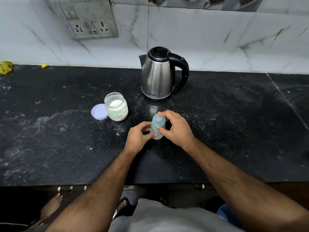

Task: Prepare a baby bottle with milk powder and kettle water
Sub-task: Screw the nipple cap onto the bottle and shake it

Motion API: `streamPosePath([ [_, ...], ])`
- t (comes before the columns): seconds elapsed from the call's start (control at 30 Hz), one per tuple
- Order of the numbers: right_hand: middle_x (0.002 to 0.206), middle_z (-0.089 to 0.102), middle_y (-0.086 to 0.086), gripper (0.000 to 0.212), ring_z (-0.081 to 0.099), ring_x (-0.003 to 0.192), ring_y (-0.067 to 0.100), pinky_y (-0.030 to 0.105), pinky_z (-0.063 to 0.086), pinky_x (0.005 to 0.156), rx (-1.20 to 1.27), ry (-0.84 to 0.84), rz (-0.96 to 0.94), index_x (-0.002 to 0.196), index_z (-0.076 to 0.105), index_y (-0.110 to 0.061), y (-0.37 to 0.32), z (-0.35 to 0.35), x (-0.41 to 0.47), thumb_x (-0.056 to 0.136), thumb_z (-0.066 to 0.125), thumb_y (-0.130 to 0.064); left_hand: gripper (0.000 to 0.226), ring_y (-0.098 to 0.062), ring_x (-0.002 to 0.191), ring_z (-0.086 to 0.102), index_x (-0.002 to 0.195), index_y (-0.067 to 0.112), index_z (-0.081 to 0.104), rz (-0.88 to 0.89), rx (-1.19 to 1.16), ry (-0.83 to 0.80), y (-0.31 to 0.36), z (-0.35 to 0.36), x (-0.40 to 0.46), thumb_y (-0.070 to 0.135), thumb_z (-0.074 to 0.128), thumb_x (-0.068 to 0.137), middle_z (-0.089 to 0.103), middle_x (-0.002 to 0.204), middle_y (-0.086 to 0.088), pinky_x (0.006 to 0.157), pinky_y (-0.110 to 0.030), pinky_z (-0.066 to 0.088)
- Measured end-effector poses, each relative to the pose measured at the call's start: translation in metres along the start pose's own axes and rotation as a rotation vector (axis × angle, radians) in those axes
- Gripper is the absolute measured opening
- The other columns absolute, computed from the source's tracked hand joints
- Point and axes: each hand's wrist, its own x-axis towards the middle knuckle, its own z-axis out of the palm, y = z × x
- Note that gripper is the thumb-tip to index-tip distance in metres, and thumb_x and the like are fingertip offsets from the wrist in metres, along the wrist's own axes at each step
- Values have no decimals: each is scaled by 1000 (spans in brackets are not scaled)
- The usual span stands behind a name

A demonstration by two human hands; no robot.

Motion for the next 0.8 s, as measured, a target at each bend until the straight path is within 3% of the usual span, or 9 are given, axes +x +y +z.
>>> streamPosePath([
  [0.1, 121, 65, -7, 50, 57, 110, 19, 42, 46, 96, -34, -8, -2, 127, 58, -23, -2, -3, -1, 80, 73, -29, 45, -3, 99, 70, 110, 27, 69, -2, 28, -3, 1, -2, 0, 11, 86, 72, 75, 104, 10, 93, -24, 54],
  [0.3, 119, 65, -8, 49, 54, 108, 17, 37, 47, 92, -66, 4, -6, 129, 55, -23, -6, -2, -3, 82, 70, -27, 46, -3, 98, 70, 114, 22, 68, -17, 79, -20, 5, -3, -1, 8, 85, 73, 74, 104, 9, 95, -30, 55],
  [0.43, 123, 64, -7, 57, 55, 110, 20, 37, 47, 92, -65, 1, 6, 134, 47, -27, -5, 1, -7, 81, 69, -26, 49, 3, 103, 66, 118, 24, 67, -16, 139, -29, 9, -6, -5, 12, 84, 74, 73, 107, 13, 101, -28, 51],
  [0.6, 136, 60, -3, 85, 55, 124, 17, 39, 46, 100, 157, 4, 192, 147, 29, -29, 2, 10, -13, 76, 77, -27, 47, -2, 116, 61, 125, 19, 66, -16, 247, 20, 9, -10, -19, 21, 81, 80, 70, 122, 7, 104, -30, 48],
  [0.8, 138, 57, 1, 89, 54, 126, 20, 44, 43, 106, 309, -80, 353, 145, 35, -25, 11, 23, -7, 71, 85, -22, 43, -12, 124, 58, 127, 19, 65, 78, 524, 85, -4, -17, -57, 34, 72, 87, 65, 132, 3, 107, -20, 37],
])
